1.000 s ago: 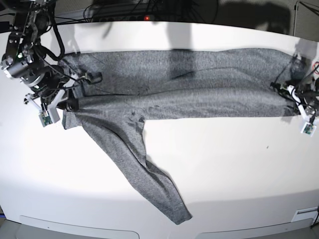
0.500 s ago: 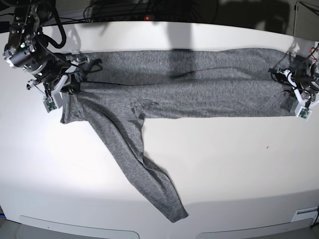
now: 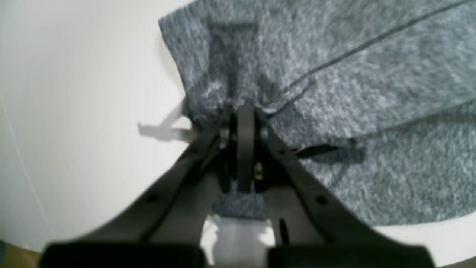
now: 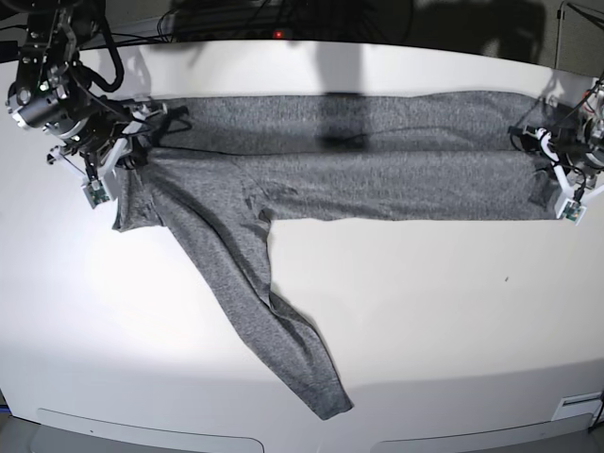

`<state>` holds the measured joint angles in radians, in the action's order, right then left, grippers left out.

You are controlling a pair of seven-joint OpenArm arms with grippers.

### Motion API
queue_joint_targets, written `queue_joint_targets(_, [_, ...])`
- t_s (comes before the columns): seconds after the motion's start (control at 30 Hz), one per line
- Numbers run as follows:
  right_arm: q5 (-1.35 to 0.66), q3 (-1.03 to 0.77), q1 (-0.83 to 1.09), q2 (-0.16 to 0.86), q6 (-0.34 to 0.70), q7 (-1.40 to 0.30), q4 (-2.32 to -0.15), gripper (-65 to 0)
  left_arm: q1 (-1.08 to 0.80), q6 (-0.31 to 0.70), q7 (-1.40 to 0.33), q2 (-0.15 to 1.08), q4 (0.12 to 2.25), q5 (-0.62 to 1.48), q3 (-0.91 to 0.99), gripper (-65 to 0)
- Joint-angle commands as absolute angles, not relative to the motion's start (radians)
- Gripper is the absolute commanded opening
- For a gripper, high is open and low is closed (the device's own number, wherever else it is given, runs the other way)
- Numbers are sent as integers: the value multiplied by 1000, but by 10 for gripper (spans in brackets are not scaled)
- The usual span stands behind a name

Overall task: Fold the T-shirt properly
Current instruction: 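Lift the shirt side and fold it lengthwise toward the back edge with both grippers, then release the folded edge and move the right gripper to the trailing sleeve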

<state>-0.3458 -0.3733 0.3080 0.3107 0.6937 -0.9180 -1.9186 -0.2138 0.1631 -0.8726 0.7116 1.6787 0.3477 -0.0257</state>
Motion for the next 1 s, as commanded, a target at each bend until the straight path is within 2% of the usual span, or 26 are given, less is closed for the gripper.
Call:
queue_joint_targets(0.0, [-345, -381, 302, 324, 698, -897, -1937, -650, -205, 157, -870, 732, 1695, 340, -14, -650])
queue_joint_targets(0.57, [-344, -381, 302, 324, 698, -948, -1937, -644, -205, 157, -868, 732, 1695, 340, -14, -650])
queue_joint_targets(0.67, [-344, -381, 302, 324, 690, -973, -1937, -501, -205, 157, -867, 732, 1695, 340, -14, -650])
queue_joint_targets(0.77, [-340, -381, 302, 324, 637, -982, -1937, -411, -205, 157, -868, 732, 1695, 340, -14, -647])
queue_joint_targets(0.9, [-305, -381, 302, 324, 620, -989, -1937, -393, -205, 157, -871, 732, 1695, 340, -14, -451])
queue_joint_targets(0.97, [-307, -381, 302, 324, 620, -988, -1937, -393, -205, 157, -871, 732, 1695, 339, -14, -394])
